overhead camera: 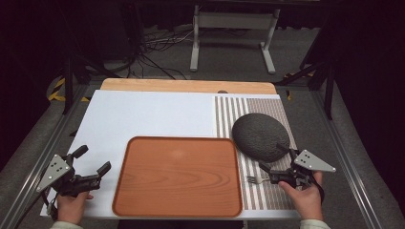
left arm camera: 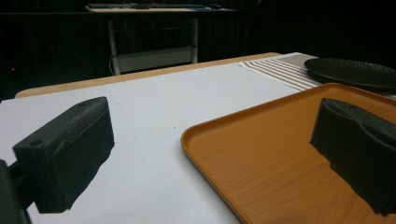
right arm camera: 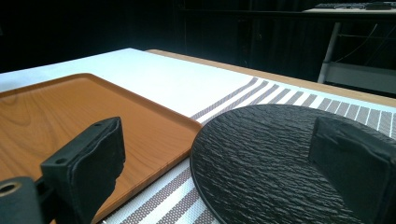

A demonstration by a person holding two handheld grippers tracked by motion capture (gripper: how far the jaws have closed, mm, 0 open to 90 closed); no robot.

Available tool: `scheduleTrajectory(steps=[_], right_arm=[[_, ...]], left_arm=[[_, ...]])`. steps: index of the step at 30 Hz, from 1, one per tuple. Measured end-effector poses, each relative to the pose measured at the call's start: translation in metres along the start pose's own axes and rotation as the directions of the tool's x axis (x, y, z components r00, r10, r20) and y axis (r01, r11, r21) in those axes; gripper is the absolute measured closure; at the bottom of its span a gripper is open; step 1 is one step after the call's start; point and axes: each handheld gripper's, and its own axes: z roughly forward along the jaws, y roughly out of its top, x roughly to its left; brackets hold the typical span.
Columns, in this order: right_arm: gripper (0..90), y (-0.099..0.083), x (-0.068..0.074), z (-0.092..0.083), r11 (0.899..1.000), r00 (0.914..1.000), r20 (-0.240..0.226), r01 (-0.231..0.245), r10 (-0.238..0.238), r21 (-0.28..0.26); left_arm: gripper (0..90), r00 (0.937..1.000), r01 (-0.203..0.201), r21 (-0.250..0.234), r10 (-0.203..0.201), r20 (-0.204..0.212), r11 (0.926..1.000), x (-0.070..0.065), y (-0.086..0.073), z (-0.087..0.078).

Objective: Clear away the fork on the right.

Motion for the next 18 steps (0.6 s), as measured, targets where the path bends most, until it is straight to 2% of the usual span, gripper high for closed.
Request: scheduleTrajectory(steps=[18], right_arm=[[4.7,0.0009,0.0013,0.0011,1.0,0.9999,-0.011,0.001,-0.001,0.003]], left_arm=[[0.3,1.0,-0.001,0.001,0.001,-0.002,1.0,-0.0004,0.0004,-0.0008]])
